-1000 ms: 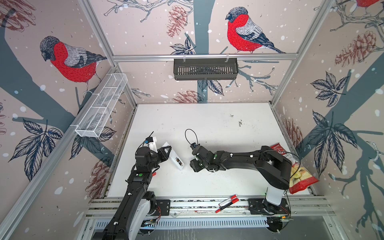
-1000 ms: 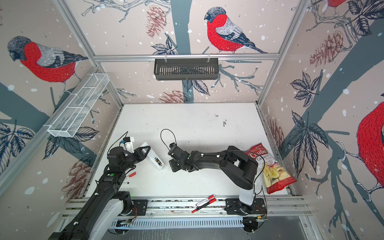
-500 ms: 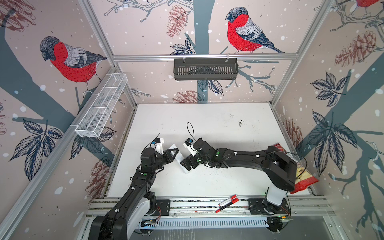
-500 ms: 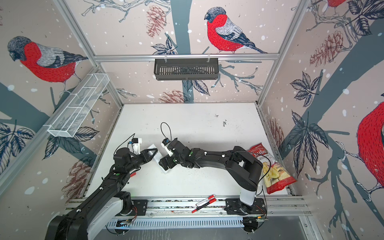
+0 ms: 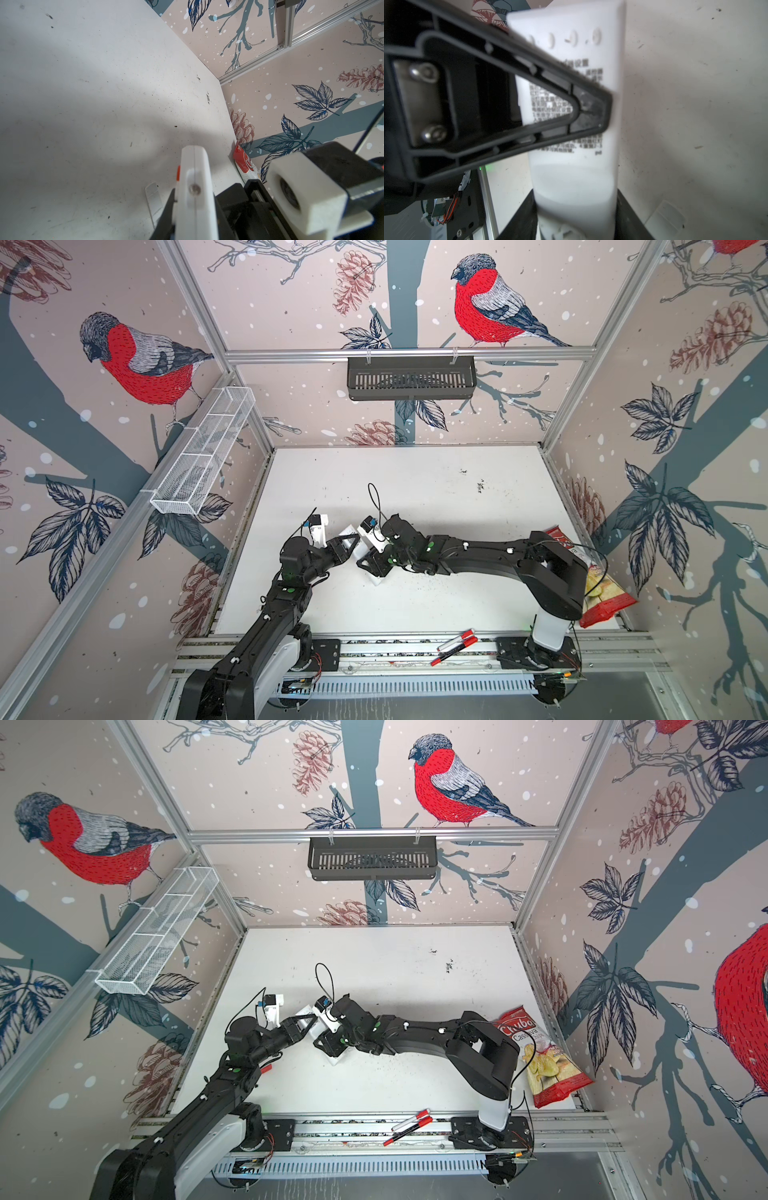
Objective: Load the batteries into the remote control
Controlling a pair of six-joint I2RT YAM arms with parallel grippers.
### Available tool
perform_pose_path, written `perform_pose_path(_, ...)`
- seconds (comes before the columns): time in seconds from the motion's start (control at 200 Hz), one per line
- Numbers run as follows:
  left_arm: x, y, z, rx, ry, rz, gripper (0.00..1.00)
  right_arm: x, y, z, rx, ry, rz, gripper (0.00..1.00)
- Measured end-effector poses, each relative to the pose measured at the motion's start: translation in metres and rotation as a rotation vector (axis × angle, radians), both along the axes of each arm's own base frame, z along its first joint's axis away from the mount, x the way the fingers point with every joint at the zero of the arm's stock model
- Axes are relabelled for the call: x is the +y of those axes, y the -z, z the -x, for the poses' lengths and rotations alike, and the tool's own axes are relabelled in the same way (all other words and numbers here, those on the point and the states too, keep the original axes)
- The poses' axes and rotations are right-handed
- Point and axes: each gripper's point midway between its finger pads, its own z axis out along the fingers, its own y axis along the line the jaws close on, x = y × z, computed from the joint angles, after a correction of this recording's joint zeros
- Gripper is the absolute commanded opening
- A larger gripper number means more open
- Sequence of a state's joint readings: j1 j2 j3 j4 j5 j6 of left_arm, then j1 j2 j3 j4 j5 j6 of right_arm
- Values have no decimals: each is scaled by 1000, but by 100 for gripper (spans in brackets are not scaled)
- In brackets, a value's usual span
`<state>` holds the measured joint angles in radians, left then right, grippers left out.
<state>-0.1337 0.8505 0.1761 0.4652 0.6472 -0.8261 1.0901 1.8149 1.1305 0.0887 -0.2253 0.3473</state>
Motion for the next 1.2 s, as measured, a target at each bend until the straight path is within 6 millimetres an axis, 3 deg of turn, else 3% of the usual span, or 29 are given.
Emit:
perform_pose_path(0.105, -1, 1, 0, 9, 3, 13, 4, -3, 1, -1, -2, -1, 11, 39)
perform_pose_path(0.165, -1, 2, 0, 15, 3, 17, 21, -4, 2, -2, 0, 1, 16, 38)
perform_pose_path(0.215, -2, 2, 0, 20, 3, 23, 44, -6, 2, -3, 1, 1, 20, 38)
perform_pose_path(0.275, -1, -2, -2, 15, -2, 24, 63, -11, 2, -6, 9, 13, 30, 38)
perform_pose_path(0.455, 5, -16, -12, -23, -37, 21, 86, -52, 14, -18, 30, 84, 106, 38)
perform_pose_path(0.61, 11, -17, -17, -33, -56, -3, 96, -95, 25, -29, 60, 149, 174, 38)
perform_pose_path(0.73, 11, -16, -17, -35, -53, -21, 97, -122, 41, -37, 87, 210, 264, 38)
perform_pose_path(0.976, 12, -11, -13, -24, -47, -45, 97, -154, 72, -47, 124, 289, 412, 40)
perform_pose_path(1.201, 16, -13, -10, -34, -54, -56, 97, -159, 89, -52, 125, 309, 492, 47)
